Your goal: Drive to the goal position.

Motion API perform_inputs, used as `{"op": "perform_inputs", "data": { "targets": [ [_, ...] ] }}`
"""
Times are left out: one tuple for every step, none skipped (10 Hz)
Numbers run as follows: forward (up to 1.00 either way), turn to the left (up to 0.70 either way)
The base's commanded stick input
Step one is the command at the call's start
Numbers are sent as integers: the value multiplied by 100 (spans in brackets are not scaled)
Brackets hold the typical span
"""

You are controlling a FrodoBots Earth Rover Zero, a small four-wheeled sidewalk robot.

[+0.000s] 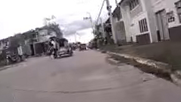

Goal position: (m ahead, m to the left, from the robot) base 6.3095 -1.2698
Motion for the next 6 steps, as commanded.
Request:
{"op": "perform_inputs", "data": {
  "targets": [
    [70, 0],
    [70, 0],
    [70, 0],
    [70, 0],
    [70, 0],
    [70, 0]
  ]
}}
